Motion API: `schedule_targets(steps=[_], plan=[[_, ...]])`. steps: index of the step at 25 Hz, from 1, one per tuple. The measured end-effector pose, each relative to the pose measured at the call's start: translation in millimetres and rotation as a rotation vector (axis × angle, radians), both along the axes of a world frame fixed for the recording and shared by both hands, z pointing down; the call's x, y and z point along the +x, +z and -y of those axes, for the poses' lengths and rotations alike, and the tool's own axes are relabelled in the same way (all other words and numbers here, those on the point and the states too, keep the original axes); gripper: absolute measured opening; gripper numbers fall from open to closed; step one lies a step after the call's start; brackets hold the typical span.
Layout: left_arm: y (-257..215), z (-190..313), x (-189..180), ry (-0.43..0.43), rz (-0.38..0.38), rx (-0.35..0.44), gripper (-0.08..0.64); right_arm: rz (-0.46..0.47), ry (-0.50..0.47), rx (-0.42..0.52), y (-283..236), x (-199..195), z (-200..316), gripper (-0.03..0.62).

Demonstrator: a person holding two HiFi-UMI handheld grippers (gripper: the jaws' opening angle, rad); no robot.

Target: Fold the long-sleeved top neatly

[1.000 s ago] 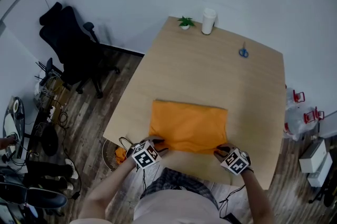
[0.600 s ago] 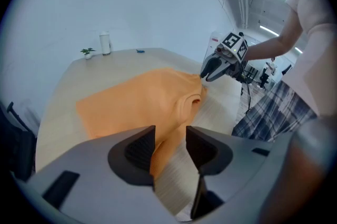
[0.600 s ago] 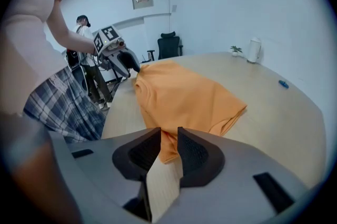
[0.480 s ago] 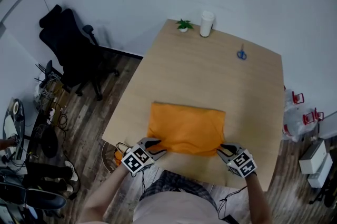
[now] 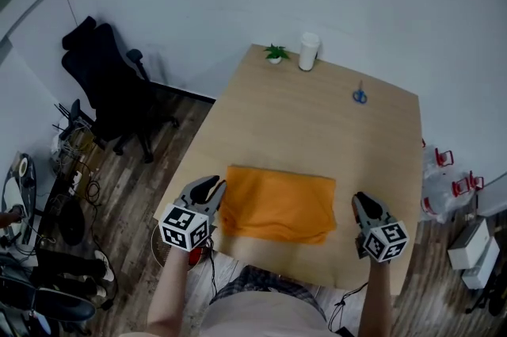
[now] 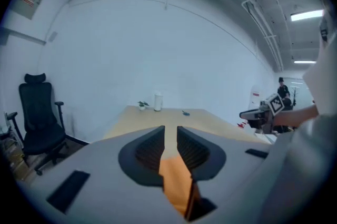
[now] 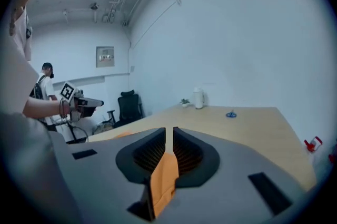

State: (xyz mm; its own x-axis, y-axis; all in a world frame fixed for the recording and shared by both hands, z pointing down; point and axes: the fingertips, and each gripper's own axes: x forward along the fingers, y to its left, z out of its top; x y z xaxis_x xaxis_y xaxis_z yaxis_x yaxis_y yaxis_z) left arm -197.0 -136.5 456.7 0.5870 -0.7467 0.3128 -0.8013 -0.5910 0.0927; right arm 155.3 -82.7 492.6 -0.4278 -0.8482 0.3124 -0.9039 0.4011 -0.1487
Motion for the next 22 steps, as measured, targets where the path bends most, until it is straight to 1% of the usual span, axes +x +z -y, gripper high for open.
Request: schedule_targets(steps=[2, 4, 7, 10, 12, 16, 19, 22], plan=[[-18, 12, -12, -0.079, -0.019, 0.054, 0.041, 0.027, 0.079, 0.074, -21, 10, 10, 0.028], [-31, 19, -18, -0.129, -0.016, 0.093, 0.02, 0.045, 0.15, 0.139, -40, 19, 18, 0.009], [-44, 25, -20, -0.171, -0.032, 0.131, 0.003, 0.059, 0.224, 0.211, -62, 29, 23, 0.009], [-51, 25, -20, -0.196, -0.042, 0.152, 0.003, 0.024, 0.268, 0.271, -78, 31, 20, 0.009], [-51, 24, -19, -0.21, -0.034, 0.163, 0.002, 0.027, 0.304, 0.306, -88, 34, 17, 0.009], [-52, 20, -19, -0.221, -0.031, 0.17, 0.002, 0.033, 0.366, 0.338, -95, 41, 12, 0.009], [-55, 19, -21, -0.225, -0.045, 0.167, 0.001, 0.002, 0.386, 0.338, -95, 43, 9, 0.008], [-55, 18, -24, -0.225, -0.042, 0.164, 0.001, -0.022, 0.407, 0.334, -95, 43, 5, 0.006]])
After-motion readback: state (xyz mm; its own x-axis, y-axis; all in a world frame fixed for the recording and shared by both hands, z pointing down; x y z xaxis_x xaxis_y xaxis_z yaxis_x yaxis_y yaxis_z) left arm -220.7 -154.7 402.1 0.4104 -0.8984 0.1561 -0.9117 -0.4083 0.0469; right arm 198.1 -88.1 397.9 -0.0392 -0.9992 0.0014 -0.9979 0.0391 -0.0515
